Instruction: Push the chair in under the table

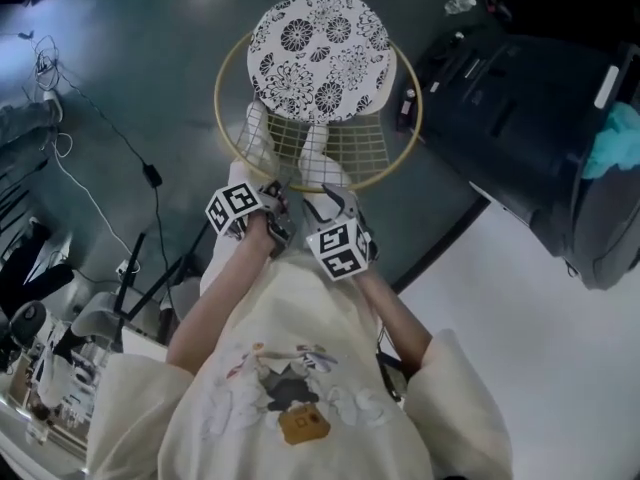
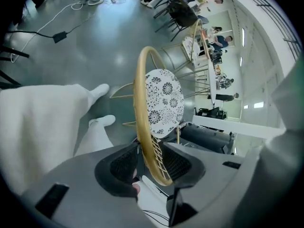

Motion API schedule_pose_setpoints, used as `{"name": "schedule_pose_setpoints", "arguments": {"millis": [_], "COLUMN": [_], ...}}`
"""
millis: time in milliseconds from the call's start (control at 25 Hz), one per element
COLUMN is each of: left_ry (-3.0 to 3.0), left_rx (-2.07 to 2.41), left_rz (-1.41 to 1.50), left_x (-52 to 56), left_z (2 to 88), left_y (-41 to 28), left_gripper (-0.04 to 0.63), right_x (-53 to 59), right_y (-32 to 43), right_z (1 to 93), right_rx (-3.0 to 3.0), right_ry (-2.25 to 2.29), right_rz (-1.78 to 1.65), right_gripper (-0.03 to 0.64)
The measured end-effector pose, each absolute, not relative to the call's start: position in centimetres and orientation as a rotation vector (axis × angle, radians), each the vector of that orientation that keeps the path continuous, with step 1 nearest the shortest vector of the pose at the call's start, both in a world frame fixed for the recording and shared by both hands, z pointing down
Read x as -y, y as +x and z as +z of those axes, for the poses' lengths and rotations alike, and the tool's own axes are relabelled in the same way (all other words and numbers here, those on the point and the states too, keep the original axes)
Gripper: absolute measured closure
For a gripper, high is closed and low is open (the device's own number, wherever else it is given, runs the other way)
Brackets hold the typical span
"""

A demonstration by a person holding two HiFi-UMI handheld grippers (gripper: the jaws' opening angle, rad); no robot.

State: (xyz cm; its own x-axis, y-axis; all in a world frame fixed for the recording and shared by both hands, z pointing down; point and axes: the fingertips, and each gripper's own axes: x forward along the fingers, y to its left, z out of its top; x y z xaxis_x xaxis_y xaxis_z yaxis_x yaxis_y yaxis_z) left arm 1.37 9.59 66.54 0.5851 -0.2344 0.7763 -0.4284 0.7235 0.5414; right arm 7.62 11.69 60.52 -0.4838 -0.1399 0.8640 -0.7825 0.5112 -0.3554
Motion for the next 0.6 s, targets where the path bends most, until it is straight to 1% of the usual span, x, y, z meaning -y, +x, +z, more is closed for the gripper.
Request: {"name": "schedule_pose_setpoints", "arguments": {"millis": [160,240,600], "left_ry": [0.787,0.773,0.773], "left_rx": [1.001,1.025,1.062], "left_rz": [0.168,0.173,0.225], "left_x": [-9.8,-10.0,-9.6], "left_z": [66.9,66.9,67.0], "left_y": [3.0,2.7,2.7], "left_gripper": [0.456,0.488,0.500], "right_x": [-11.6,-11.6,-11.5], "right_y": [7.7,8.0,8.7], "right_z": [60.1,59.9,59.5], "right_rx": [1.939,1.936,1.944], "right_ry": [0.777,0.792,0.825], "right_rz": [0.961,0.962,0.952], "right_gripper": [0.442,0.442,0.442]}}
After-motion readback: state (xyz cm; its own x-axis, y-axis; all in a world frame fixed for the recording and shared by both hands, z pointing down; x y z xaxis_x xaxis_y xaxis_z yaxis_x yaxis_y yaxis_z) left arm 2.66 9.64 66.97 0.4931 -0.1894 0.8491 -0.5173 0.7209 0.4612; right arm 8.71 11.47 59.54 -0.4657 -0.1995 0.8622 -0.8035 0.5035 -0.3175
